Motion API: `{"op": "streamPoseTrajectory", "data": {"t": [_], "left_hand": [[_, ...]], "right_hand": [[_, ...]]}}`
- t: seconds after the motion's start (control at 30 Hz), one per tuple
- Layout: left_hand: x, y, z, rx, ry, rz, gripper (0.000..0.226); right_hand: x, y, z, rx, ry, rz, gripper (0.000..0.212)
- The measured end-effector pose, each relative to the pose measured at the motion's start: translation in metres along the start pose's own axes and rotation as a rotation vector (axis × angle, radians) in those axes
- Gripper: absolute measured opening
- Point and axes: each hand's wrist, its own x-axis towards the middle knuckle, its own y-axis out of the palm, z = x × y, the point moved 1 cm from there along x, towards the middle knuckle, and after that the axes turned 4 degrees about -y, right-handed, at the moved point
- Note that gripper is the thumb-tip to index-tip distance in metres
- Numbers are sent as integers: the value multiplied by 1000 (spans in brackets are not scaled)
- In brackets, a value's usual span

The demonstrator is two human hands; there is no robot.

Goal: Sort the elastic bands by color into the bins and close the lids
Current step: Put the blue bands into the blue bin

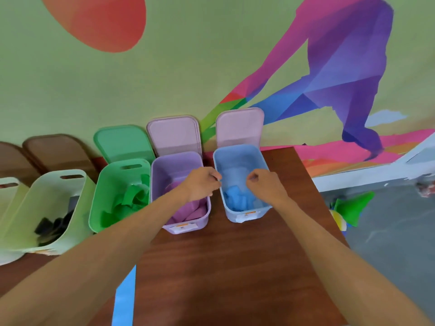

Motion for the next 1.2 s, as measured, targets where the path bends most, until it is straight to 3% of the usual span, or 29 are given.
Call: {"op": "streamPoseTrajectory", "data": {"t": [0.2,0.5,0.63,0.73,0.97,1.2], "left_hand": [[-41,-37,52,-11,-109,114,17],[-106,-103,146,-53,-198,220,20],[-129,-118,198,-37,-232,267,19],[-135,-116,241,-47,-269,296,19],[-122,-71,333,80,-294,207,20],[-103,-43,365,91,-322,-18,45]], "right_hand": [[-10,37,42,-89,-143,214,25],[-37,98,138,-14,-367,495,21],[-48,140,162,71,-339,742,16],[-56,172,166,-17,-305,846,16],[-73,229,146,13,-53,822,19],[-85,246,127,-7,50,784,15]]}}
